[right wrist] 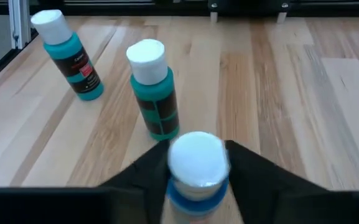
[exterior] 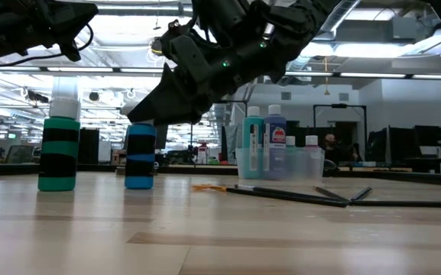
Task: Pick & Place Paint Supplies
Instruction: Put the small blue paint bottle into the transparent bin
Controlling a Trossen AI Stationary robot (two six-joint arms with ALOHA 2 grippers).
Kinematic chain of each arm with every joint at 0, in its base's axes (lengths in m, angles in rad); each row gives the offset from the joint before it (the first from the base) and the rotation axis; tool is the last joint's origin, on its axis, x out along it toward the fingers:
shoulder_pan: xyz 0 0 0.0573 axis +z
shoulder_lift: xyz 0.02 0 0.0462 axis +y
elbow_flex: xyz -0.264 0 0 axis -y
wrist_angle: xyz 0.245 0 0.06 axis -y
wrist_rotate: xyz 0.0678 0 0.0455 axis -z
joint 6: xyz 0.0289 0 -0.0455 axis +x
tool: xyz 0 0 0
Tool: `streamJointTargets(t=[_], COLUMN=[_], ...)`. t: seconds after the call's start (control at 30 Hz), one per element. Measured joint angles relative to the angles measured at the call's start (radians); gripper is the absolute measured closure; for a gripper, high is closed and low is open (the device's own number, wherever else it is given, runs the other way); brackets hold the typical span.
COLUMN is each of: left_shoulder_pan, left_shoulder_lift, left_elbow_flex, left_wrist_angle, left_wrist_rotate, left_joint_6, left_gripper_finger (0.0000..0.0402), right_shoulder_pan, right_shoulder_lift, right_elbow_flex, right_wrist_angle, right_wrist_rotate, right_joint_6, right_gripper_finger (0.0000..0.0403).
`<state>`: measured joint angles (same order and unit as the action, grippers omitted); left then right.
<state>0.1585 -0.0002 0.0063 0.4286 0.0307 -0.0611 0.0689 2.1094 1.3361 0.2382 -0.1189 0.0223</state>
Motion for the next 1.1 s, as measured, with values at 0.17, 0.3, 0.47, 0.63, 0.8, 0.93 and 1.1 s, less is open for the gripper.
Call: streamJointTargets(t=[0.17,0.3,0.47,0.63,0.8,0.93,1.1], left_shoulder_pan=[0.000,0.000,0.000,0.000,0.000,0.000,0.000], left_shoulder_lift=[0.000,0.000,0.000,0.000,0.000,0.000,0.000], left_elbow_flex=[0.000,0.000,0.000,0.000,0.000,0.000,0.000], left_wrist_angle=[0.000,0.000,0.000,0.000,0.000,0.000,0.000], left_wrist_rotate=[0.000,0.000,0.000,0.000,0.000,0.000,0.000], left_joint_6=[0.000,0.000,0.000,0.000,0.000,0.000,0.000], left_gripper_finger=[0.0400,0.0400,0.0400,0.0400,0.0400,0.0400,0.0400], right_shoulder_pan=[-0.005,-0.009,-0.046,-0.086,-0.121,-0.130,-0.134], right_shoulder_lift=[-0.002,-0.065,-0.298,-0.568,-0.843,-1.030,-1.126], right_elbow_flex=[0.002,-0.004,0.000,-0.001,-0.127,-0.321,-0.551], right_wrist_angle=[-0.015,-0.065,-0.308,-0.616,-0.708,-0.701,-0.596], right_wrist_rotate=[-0.003,0.019,0.088,0.271,0.490,0.654,0.767], right_joint_6=[0.004,0.007,-0.064,-0.111,-0.025,0.126,0.288], right_gripper_finger=[0.0296,0.0296,0.0296,0.0296,0.0296,0.0296,0.0296])
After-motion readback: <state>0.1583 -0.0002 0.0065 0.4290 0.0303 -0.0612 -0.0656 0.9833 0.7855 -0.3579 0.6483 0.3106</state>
